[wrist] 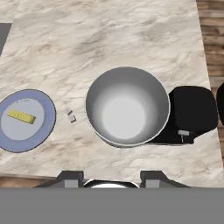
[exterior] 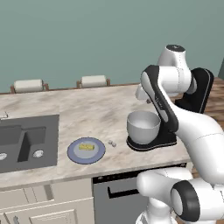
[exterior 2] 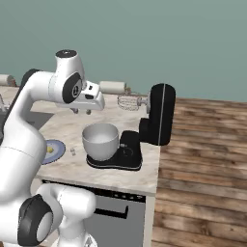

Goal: Add butter and sugar cubes to the stand mixer bowl and then turn on the stand mixer to begin making frosting.

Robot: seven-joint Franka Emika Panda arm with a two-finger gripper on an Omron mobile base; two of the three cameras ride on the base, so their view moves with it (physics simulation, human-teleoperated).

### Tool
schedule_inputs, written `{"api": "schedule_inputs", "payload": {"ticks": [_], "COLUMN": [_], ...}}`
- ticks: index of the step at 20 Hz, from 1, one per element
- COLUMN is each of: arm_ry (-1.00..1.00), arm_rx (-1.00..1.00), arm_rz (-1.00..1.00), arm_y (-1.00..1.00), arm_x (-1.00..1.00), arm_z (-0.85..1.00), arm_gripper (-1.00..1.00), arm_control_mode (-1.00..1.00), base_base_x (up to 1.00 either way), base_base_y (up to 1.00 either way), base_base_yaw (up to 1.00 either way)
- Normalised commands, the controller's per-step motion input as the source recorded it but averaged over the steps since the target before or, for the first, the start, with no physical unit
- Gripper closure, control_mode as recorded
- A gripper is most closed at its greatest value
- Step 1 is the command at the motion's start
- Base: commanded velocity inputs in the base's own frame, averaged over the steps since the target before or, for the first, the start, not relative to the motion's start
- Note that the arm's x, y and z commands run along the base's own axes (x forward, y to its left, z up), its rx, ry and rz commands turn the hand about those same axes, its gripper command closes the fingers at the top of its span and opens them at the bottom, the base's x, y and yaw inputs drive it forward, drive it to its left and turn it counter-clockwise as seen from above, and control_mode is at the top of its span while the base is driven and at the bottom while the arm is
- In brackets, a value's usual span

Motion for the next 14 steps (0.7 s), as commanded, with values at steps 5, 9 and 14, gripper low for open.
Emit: {"api": "schedule_inputs", "payload": {"ticks": [5, 9, 14], "arm_ry": [0.0, 0.0, 0.0], "arm_rx": [0.0, 0.0, 0.0], "arm_rz": [0.0, 0.0, 0.0], "arm_y": [0.0, 0.0, 0.0], "arm_x": [0.0, 0.0, 0.0], "arm_z": [0.0, 0.0, 0.0], "arm_gripper": [-1.0, -1.0, -1.0], "arm_control_mode": [1.0, 1.0, 1.0], "base_base_x": [-0.2, -0.41, -0.25], "base_base_y": [0.0, 0.0, 0.1], "base_base_yaw": [-0.01, -0.1, -0.12]}}
